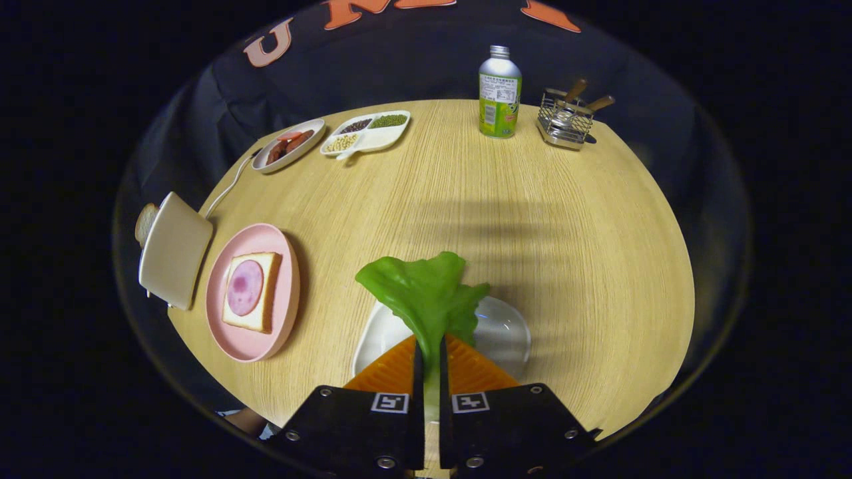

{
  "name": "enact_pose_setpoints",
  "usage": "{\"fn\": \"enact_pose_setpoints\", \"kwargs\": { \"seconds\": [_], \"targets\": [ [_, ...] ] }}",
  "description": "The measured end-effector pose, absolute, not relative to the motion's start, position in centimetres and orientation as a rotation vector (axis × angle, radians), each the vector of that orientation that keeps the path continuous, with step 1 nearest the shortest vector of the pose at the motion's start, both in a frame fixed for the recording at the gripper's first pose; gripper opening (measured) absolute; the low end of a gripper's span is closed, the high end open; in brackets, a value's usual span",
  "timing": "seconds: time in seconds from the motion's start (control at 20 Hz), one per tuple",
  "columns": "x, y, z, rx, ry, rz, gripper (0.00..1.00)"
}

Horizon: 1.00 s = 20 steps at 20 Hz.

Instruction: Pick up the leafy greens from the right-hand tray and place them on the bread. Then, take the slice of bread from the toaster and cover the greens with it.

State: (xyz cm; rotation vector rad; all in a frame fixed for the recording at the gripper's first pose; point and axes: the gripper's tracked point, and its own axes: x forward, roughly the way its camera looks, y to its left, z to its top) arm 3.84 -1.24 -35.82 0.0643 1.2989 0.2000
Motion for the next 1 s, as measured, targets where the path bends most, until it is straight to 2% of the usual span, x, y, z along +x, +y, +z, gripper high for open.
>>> {"fn": "enact_pose_setpoints", "kwargs": {
  "seconds": [0.35, 0.75, 1.0],
  "targets": [
    [4.9, 2.1, -32.3, 0.07, 1.229, 0.258, 0.09],
    [5.7, 9.6, -29.0, 0.067, 1.159, 0.384, 0.09],
    [6.2, 13.3, -29.3, 0.036, 1.165, 0.429, 0.09]
  ]
}}
